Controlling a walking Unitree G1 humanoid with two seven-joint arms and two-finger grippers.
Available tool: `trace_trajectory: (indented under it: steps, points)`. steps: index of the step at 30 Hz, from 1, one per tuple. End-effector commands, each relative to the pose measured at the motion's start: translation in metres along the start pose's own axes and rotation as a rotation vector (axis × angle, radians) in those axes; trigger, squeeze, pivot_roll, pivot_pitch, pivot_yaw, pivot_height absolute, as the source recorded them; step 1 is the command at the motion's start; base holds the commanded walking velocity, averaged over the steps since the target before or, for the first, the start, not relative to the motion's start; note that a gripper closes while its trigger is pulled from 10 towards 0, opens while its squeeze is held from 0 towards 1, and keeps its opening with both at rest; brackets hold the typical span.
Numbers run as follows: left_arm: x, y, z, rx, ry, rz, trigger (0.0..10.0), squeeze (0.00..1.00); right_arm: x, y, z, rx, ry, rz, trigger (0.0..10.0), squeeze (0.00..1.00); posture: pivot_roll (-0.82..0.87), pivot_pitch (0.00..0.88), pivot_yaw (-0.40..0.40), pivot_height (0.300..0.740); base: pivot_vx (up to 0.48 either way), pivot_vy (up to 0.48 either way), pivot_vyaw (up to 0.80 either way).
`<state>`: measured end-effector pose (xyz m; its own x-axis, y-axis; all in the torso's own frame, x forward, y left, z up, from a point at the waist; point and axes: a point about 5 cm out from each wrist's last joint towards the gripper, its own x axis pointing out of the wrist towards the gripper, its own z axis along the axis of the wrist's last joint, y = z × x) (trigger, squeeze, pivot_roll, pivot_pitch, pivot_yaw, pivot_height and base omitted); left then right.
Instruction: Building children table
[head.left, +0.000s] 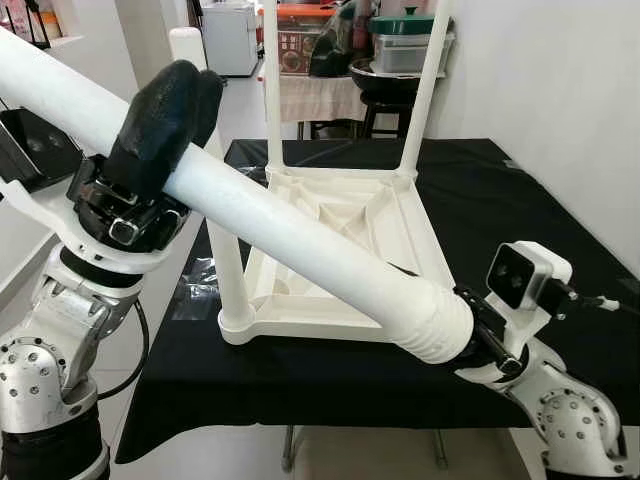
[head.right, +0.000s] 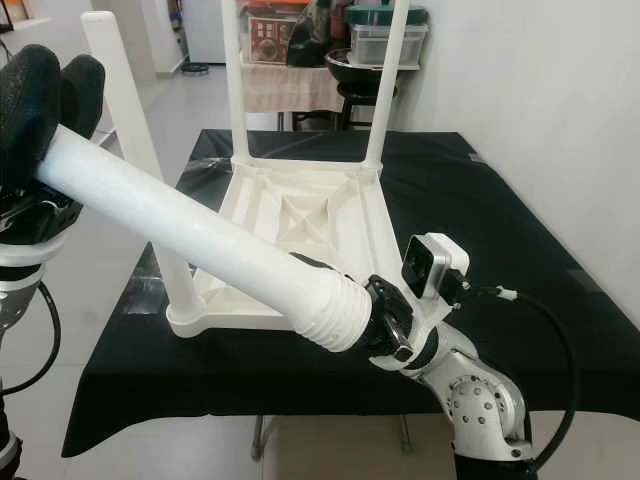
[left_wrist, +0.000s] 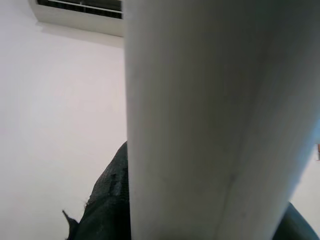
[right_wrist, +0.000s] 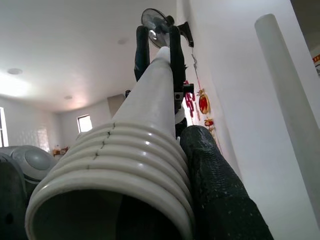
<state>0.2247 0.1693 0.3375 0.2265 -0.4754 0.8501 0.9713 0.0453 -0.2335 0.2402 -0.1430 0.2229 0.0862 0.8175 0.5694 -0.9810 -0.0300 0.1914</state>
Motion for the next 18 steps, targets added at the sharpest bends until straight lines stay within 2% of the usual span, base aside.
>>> trace_trajectory:
  steps: [1, 2, 3, 4, 8, 12, 16, 18]
  points:
    - [0.002, -0.007, 0.008, -0.014, -0.058, -0.048, 0.0, 0.00, -0.007, -0.008, -0.002, -0.020, 0.024, -0.110, 10.0, 0.00, -0.06, 0.017, -0.035, 0.740, 0.000, 0.000, 0.00]
    - [0.002, -0.007, 0.008, -0.012, -0.059, -0.048, 0.0, 0.00, -0.006, -0.009, -0.002, -0.022, 0.021, -0.115, 10.0, 0.00, -0.06, 0.017, -0.035, 0.740, 0.000, 0.000, 0.00]
    - [0.003, -0.006, 0.010, -0.009, -0.073, -0.043, 0.0, 0.00, -0.006, -0.011, -0.002, -0.014, -0.002, -0.136, 10.0, 0.71, -0.06, 0.018, -0.037, 0.740, 0.000, 0.000, 0.00]
    - [0.003, -0.006, 0.013, -0.009, -0.092, -0.037, 0.0, 0.00, -0.006, -0.011, -0.003, -0.002, -0.019, -0.143, 10.0, 1.00, -0.05, 0.018, -0.037, 0.740, 0.000, 0.000, 0.00]
    - [0.005, -0.005, 0.016, -0.004, -0.116, -0.028, 0.0, 0.00, -0.006, -0.010, -0.003, 0.002, -0.036, -0.155, 10.0, 1.00, -0.05, 0.018, -0.037, 0.740, 0.000, 0.000, 0.00]
    - [0.010, -0.002, 0.028, 0.032, -0.166, -0.011, 0.0, 0.00, -0.011, -0.014, -0.006, -0.016, -0.017, -0.219, 10.0, 1.00, -0.06, 0.015, -0.036, 0.740, 0.000, 0.000, 0.00]
    - [0.018, 0.000, 0.046, 0.081, -0.206, -0.001, 0.0, 0.00, -0.020, -0.021, -0.011, -0.058, 0.016, -0.357, 10.0, 1.00, -0.05, 0.011, -0.036, 0.740, 0.000, 0.000, 0.00]
    - [0.018, 0.000, 0.046, 0.081, -0.206, -0.001, 0.0, 0.00, -0.020, -0.021, -0.011, -0.058, 0.016, -0.357, 10.0, 1.00, -0.05, 0.011, -0.036, 0.740, 0.000, 0.000, 0.00]
